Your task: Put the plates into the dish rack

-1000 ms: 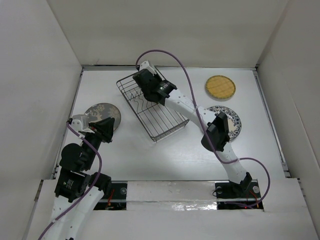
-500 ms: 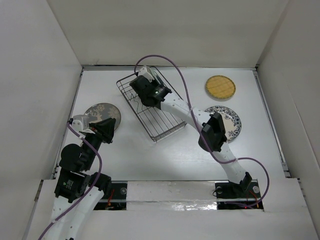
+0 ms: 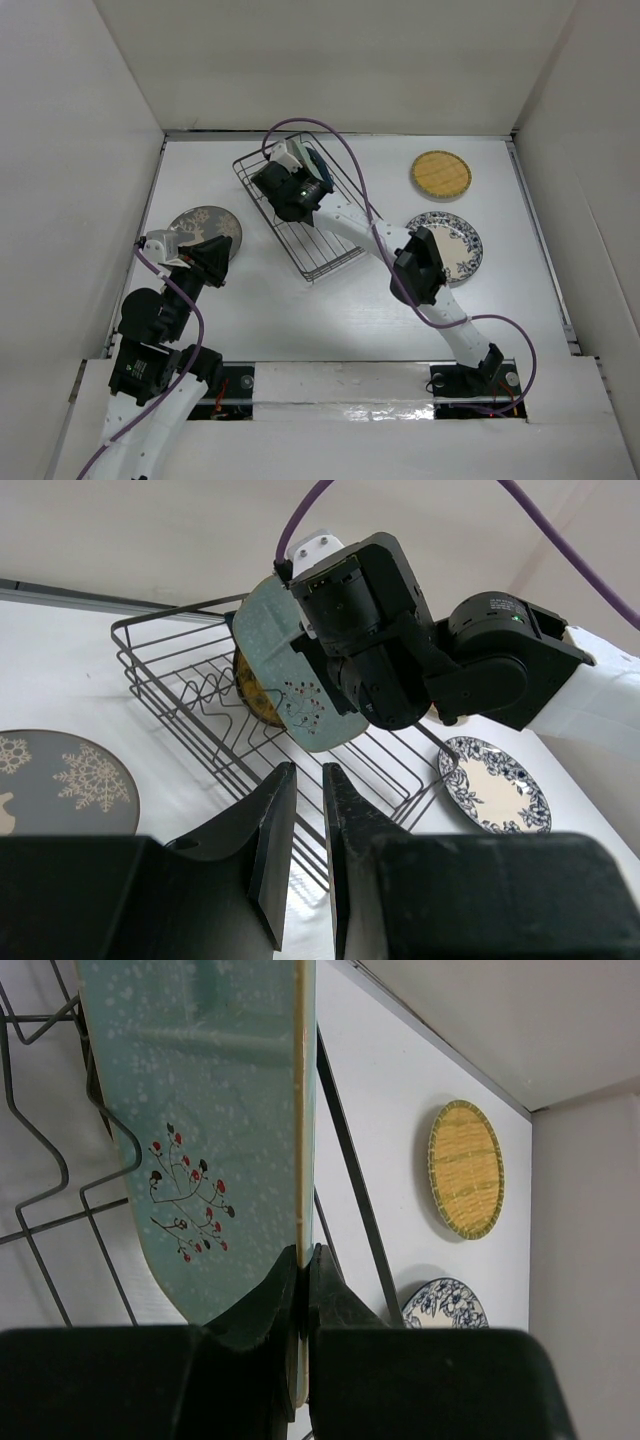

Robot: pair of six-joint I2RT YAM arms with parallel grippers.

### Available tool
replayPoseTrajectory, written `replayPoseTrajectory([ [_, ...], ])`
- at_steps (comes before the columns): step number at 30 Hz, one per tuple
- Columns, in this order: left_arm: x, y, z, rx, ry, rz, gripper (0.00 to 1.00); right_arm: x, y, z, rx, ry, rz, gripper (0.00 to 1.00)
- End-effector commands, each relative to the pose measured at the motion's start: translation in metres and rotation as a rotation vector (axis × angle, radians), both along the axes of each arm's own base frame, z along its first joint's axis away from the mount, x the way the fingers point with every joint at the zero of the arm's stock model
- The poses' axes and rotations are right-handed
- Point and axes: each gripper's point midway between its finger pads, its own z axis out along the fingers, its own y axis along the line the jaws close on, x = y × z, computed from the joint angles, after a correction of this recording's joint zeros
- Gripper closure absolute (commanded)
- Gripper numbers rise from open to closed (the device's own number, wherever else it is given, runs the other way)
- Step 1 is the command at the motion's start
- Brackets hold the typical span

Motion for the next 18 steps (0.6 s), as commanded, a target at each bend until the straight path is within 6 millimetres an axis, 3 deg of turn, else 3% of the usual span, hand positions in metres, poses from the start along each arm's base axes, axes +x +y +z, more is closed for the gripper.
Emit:
replayPoseTrajectory([
  [1, -0.002, 0.000, 0.016, -0.011, -0.060, -0.006, 0.85, 0.004, 0.012, 0.018, 0.083, -0.067, -0.011, 1.00],
  [7, 0.001, -0.002, 0.013, -0.007, -0.050, -0.008, 0.85, -0.009, 0.017, 0.009, 0.328, -0.045, -0.071, 1.00],
  [8, 0.001, -0.003, 0.013, -0.007, -0.047, -0.012, 0.85, -0.011, 0.018, 0.000, 0.337, -0.035, -0.073, 1.00],
  [12, 0.003, -0.005, 0.011, -0.004, -0.038, -0.025, 0.85, -0.013, 0.016, -0.005, 0.412, -0.058, -0.138, 1.00],
  [18, 0.002, -0.004, 0.011, -0.003, -0.038, -0.019, 0.85, -0.007, 0.021, 0.019, 0.433, -0.104, -0.104, 1.00],
])
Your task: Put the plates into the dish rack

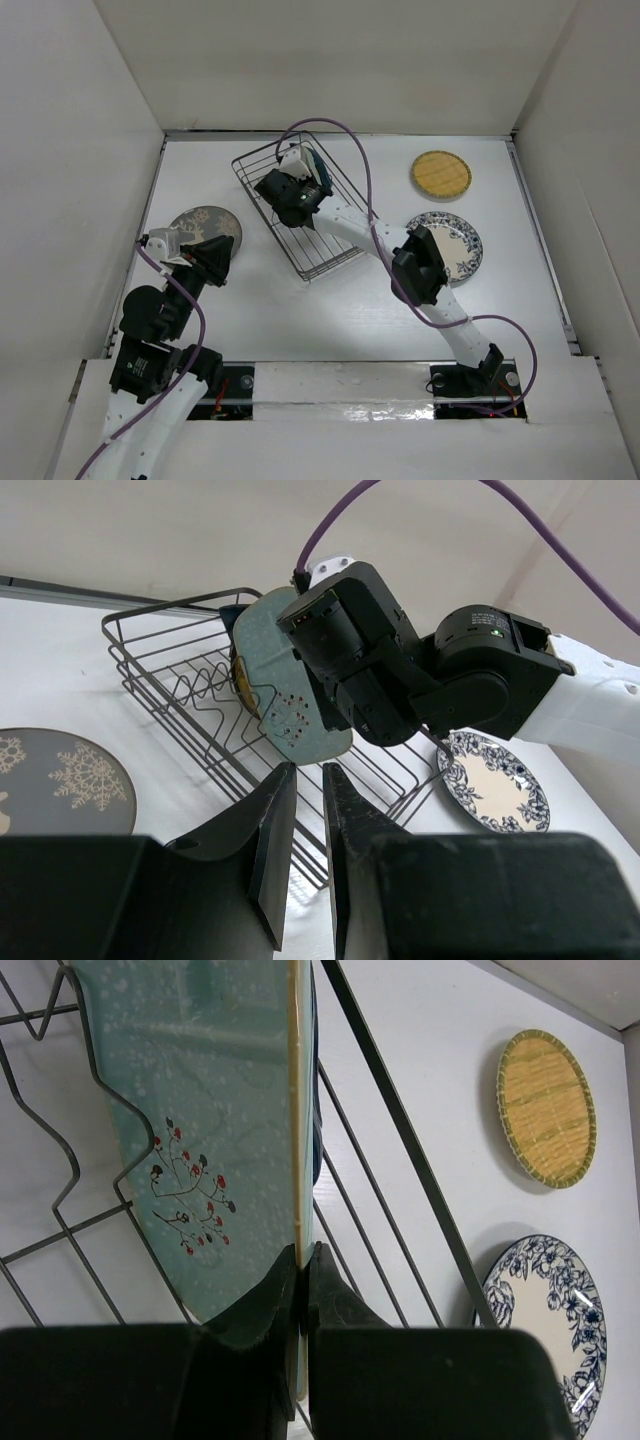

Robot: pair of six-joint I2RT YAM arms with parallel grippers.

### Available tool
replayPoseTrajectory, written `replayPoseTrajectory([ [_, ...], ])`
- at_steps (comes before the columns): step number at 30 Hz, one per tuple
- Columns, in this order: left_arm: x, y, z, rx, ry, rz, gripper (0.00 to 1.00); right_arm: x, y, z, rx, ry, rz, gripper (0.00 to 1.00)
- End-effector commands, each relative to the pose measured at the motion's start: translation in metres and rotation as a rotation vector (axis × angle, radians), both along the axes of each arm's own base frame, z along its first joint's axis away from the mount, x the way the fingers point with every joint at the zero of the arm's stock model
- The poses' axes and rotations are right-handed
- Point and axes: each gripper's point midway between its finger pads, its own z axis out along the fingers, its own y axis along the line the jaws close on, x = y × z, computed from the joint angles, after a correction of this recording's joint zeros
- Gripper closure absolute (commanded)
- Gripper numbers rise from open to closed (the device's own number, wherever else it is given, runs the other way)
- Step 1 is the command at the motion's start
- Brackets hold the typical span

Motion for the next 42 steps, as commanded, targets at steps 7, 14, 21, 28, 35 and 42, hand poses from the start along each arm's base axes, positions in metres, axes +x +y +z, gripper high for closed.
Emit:
replayPoseTrajectory([
  [7, -0.002, 0.000, 0.014, -0.014, -0.055, -0.006, 0.85, 0.018, 0.020, 0.080, 0.064, -0.180, 0.058, 0.93],
  [14, 0.000, -0.001, 0.012, -0.013, -0.047, -0.005, 0.85, 0.030, 0.026, 0.100, 0.010, -0.253, 0.087, 0.74],
  [21, 0.001, 0.000, 0.012, -0.015, -0.043, -0.001, 0.85, 0.033, 0.031, 0.140, 0.057, -0.329, 0.116, 0.51],
  [28, 0.003, -0.002, 0.010, -0.011, -0.033, -0.004, 0.85, -0.005, 0.002, 0.188, 0.287, -0.347, 0.163, 0.64],
  [35, 0.002, -0.003, 0.011, -0.011, -0.037, -0.015, 0.85, -0.055, -0.028, 0.157, 0.515, -0.250, 0.326, 0.93],
  [42, 0.002, -0.004, 0.010, -0.012, -0.035, -0.016, 0.85, -0.040, -0.003, 0.100, 0.403, -0.026, 0.427, 0.40],
])
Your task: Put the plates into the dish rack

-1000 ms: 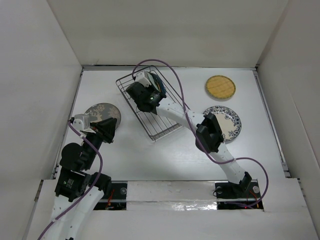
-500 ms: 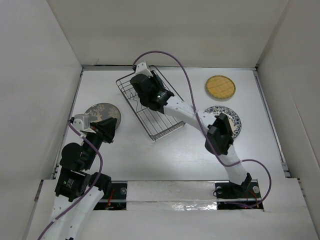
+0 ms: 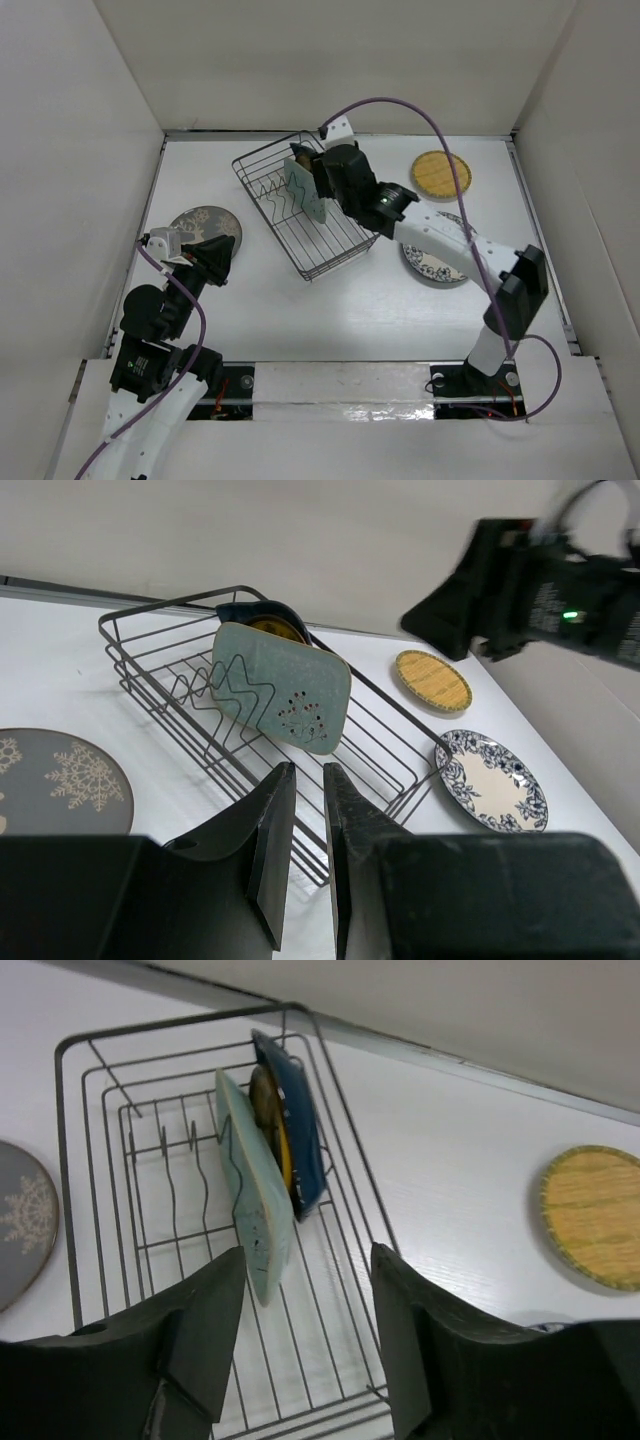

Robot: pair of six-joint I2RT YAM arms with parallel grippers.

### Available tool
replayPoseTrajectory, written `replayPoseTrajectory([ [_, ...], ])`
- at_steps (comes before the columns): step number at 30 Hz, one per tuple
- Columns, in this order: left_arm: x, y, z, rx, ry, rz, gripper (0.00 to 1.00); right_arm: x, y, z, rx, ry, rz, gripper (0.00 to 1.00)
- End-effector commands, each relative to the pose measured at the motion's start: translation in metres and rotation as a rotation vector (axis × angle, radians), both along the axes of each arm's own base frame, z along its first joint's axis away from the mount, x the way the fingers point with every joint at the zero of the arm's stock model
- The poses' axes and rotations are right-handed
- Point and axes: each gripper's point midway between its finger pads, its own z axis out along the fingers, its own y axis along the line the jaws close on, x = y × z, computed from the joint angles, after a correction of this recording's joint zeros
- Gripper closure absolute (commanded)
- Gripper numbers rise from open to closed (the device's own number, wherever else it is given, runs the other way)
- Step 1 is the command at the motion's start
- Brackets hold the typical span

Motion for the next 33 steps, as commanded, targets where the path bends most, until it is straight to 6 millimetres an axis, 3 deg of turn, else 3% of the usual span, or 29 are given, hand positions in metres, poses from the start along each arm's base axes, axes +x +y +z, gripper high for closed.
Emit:
replayPoseTrajectory([
  [1, 0.000, -0.001, 0.011, -0.014, -0.039, -0.007, 0.85, 0.015, 0.030, -0.034, -0.062, 0.105, 0.118, 0.40],
  [2, 0.000, -0.001, 0.011, -0.013, -0.041, -0.007, 0.85, 0.023, 0.031, -0.036, -0.060, 0.124, 0.143, 0.40],
  [4, -0.001, -0.001, 0.011, -0.016, -0.045, -0.007, 0.85, 0.036, 0.033, -0.061, -0.109, 0.184, 0.143, 0.40],
  [5, -0.001, -0.001, 0.011, -0.015, -0.044, -0.007, 0.85, 0.046, 0.032, -0.051, -0.102, 0.169, 0.134, 0.40],
  [7, 0.000, -0.001, 0.010, -0.011, -0.037, -0.007, 0.85, 0.057, 0.030, -0.069, -0.152, 0.200, 0.123, 0.44],
  [8, 0.001, -0.002, 0.009, -0.009, -0.036, -0.010, 0.85, 0.065, 0.030, -0.064, -0.140, 0.195, 0.124, 0.45],
  [14, 0.001, -0.002, 0.009, -0.010, -0.034, -0.010, 0.85, 0.081, 0.035, -0.091, -0.227, 0.239, 0.141, 0.57],
  [15, 0.001, -0.002, 0.009, -0.010, -0.034, -0.010, 0.85, 0.083, 0.037, -0.086, -0.224, 0.228, 0.140, 0.58],
  [22, 0.003, -0.002, 0.007, -0.009, -0.026, -0.004, 0.85, 0.087, 0.033, -0.102, -0.301, 0.265, 0.127, 0.88],
  [23, 0.003, -0.001, 0.007, -0.010, -0.026, -0.002, 0.85, 0.087, 0.029, -0.105, -0.312, 0.270, 0.116, 1.00],
  [25, 0.004, -0.001, 0.007, -0.009, -0.023, -0.001, 0.85, 0.085, 0.025, -0.094, -0.298, 0.250, 0.101, 1.00],
  [26, 0.004, -0.001, 0.007, -0.008, -0.022, 0.001, 0.85, 0.079, 0.023, -0.103, -0.314, 0.257, 0.092, 1.00],
  [27, 0.005, -0.001, 0.007, -0.008, -0.022, 0.001, 0.85, 0.078, 0.021, -0.099, -0.300, 0.238, 0.079, 1.00],
  [28, 0.005, -0.002, 0.006, -0.007, -0.019, -0.001, 0.85, 0.081, 0.021, -0.070, -0.228, 0.158, 0.061, 1.00],
  [29, 0.006, -0.002, 0.006, -0.007, -0.017, -0.002, 0.85, 0.078, 0.021, -0.063, -0.195, 0.130, 0.036, 1.00],
  [30, 0.006, -0.002, 0.006, -0.006, -0.019, -0.002, 0.85, 0.071, 0.018, -0.077, -0.207, 0.134, 0.027, 1.00],
  [32, 0.007, -0.002, 0.005, -0.007, -0.014, -0.001, 0.85, 0.071, 0.015, -0.042, -0.086, 0.015, -0.047, 1.00],
  [33, 0.007, -0.002, 0.005, -0.007, -0.014, 0.000, 0.85, 0.063, 0.017, -0.055, -0.093, 0.011, -0.047, 1.00],
])
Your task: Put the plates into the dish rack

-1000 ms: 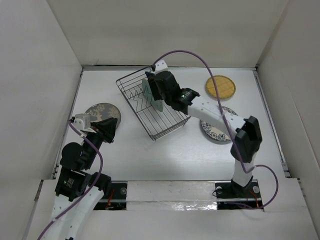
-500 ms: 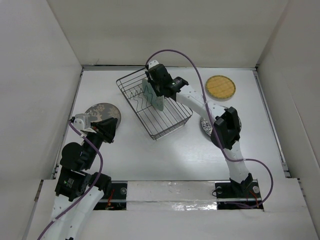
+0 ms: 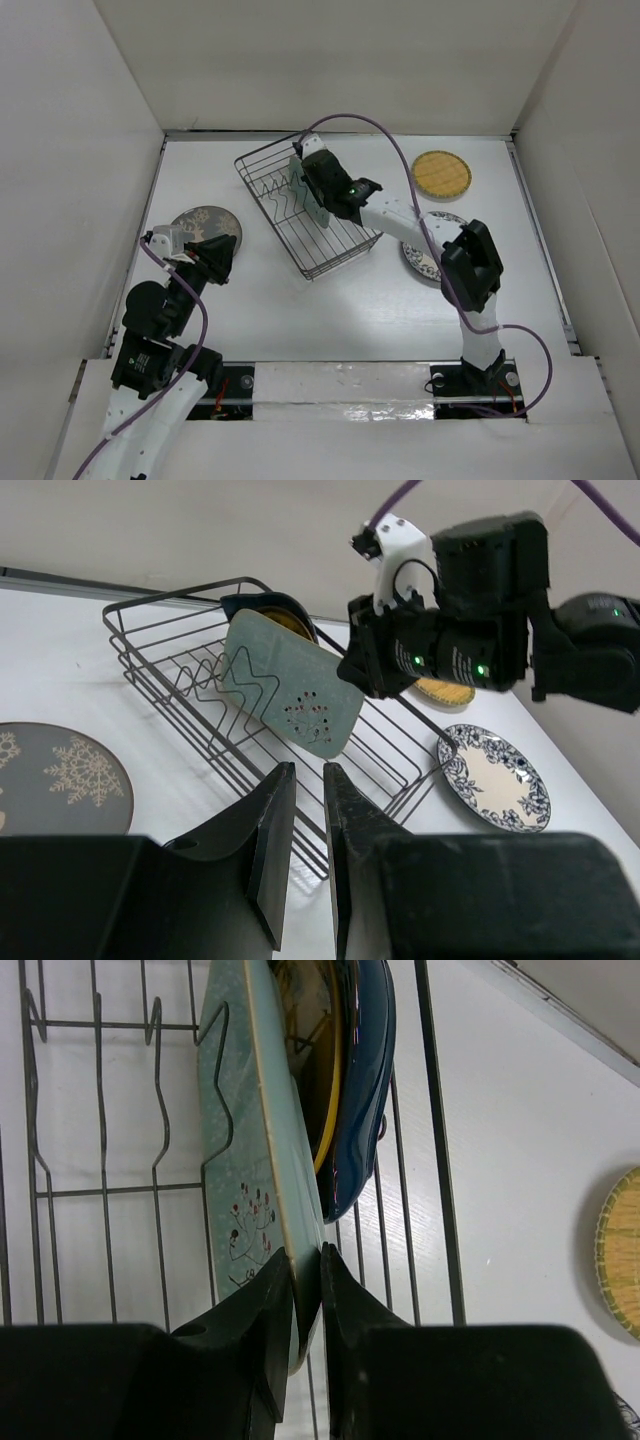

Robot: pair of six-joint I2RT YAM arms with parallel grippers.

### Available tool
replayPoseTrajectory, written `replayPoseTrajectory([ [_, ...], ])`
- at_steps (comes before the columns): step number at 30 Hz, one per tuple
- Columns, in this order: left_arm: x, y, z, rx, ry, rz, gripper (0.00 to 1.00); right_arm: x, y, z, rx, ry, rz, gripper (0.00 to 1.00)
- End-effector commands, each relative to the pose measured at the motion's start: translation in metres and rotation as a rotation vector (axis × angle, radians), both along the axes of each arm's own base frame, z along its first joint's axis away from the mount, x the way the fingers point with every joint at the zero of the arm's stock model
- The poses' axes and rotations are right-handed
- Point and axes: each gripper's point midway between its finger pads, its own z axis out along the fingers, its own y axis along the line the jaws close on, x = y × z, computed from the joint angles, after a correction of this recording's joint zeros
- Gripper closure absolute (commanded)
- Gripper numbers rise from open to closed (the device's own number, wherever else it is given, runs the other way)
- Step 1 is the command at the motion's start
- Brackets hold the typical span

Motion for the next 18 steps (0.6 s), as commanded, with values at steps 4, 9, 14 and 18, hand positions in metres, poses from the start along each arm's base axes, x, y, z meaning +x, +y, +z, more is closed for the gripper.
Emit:
replayPoseTrajectory([
  [4, 0.005, -0.001, 0.008, -0.013, -0.024, 0.001, 0.85, -0.002, -0.012, 0.092, 0.265, -0.338, -0.206, 1.00],
  [9, 0.005, -0.002, 0.007, -0.011, -0.021, 0.000, 0.85, -0.005, -0.019, 0.115, 0.285, -0.443, -0.262, 1.00],
  [14, 0.005, -0.003, 0.008, -0.012, -0.024, -0.005, 0.85, -0.002, -0.016, 0.123, 0.267, -0.509, -0.302, 1.00],
  [18, 0.005, -0.002, 0.007, -0.010, -0.023, -0.003, 0.85, -0.004, -0.022, 0.124, 0.297, -0.556, -0.365, 1.00],
])
